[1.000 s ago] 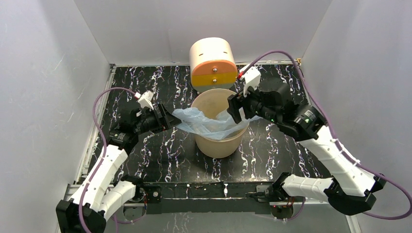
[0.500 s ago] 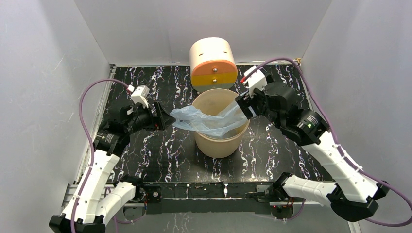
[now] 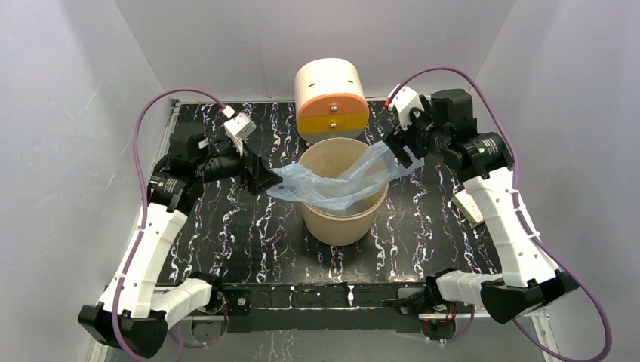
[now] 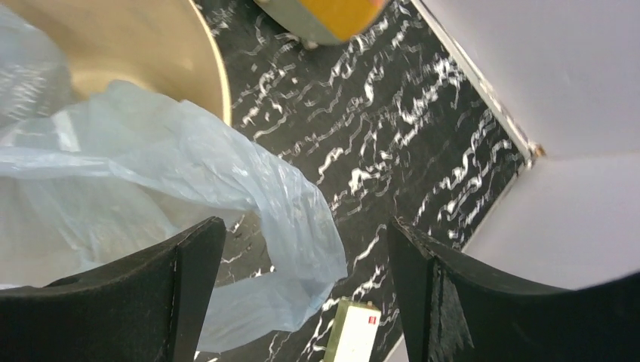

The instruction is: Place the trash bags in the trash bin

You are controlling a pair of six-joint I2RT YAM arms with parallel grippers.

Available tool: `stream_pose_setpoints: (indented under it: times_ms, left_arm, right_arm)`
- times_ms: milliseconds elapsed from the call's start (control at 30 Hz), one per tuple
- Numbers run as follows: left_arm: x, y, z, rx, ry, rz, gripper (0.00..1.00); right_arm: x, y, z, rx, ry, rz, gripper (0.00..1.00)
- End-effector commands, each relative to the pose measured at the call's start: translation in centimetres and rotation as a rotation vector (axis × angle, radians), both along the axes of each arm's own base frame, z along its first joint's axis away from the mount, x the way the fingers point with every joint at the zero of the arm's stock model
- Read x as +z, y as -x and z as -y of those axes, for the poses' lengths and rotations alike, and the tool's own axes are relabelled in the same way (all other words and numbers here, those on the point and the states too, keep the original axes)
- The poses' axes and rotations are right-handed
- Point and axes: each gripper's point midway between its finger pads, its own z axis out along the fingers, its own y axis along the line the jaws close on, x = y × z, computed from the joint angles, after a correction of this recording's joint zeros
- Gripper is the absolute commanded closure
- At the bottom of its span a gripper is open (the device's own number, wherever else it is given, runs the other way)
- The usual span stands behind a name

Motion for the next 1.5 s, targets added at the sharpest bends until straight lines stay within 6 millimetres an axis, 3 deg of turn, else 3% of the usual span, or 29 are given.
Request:
stream_pose_setpoints:
  times_ms: [0,200,400,533,700,767,833,933,1033,1167,1333,1467]
  left_arm:
    - [2.6,1.6,1.4,-0.246,0.001,0.181,0.22]
    - [2.4,0.2,1.8,-0.274,-0.02,0.163,0.23]
    - [0.0,0.7,1.4,-0.319,-0.131,0.117,0.24]
    - [-0.6,1.4,2.6,-0.358,-0.211,0.143,0.24]
    - [-1.3,1.3,3.8,-0.347,-0.331,0.193,0.25]
    - [-1.9,0.5,3.7,-0.32,-0.379,0.193,0.31]
    - [-2.1,-0.2,3.4,-0.292,-0.408,0.201,0.47]
    - [-0.6,-1.7,3.3,-0.2,-0.392,0.251,0.69]
    - [0.2,-2.7,3.6,-0.144,-0.361,0.275,0.8]
    - [-0.3,-3.6,3.8,-0.12,-0.363,0.238,1.0]
    - [-0.7,-5.5,4.6,-0.059,-0.347,0.19,1.0]
    - [-1.3,-7.6,5.5,-0.009,-0.34,0.12,1.0]
  right_arm:
    - [3.1,1.6,-2.5,0.237,-0.03,0.044,0.15]
    - [2.6,1.9,-3.5,0.307,-0.051,0.02,0.21]
    - [0.1,2.2,-3.7,0.337,-0.027,-0.036,0.26]
    - [-0.4,2.2,-3.9,0.355,-0.031,-0.039,0.28]
    - [-0.5,1.6,-3.7,0.331,-0.02,-0.035,0.43]
    - [-0.7,1.3,-3.6,0.31,-0.02,-0.041,0.53]
    - [-1.0,1.0,-3.3,0.279,-0.015,-0.045,0.67]
    - [-1.2,0.4,-2.5,0.209,-0.014,-0.034,0.86]
    - [-0.9,-0.2,-2.2,0.15,-0.043,-0.022,1.0]
    - [-1.1,-0.9,-1.1,0.061,-0.079,-0.029,1.0]
    - [-1.4,-2.8,1.4,-0.085,-0.127,-0.02,1.0]
    - [-1.8,-3.9,1.6,-0.125,-0.185,-0.028,1.0]
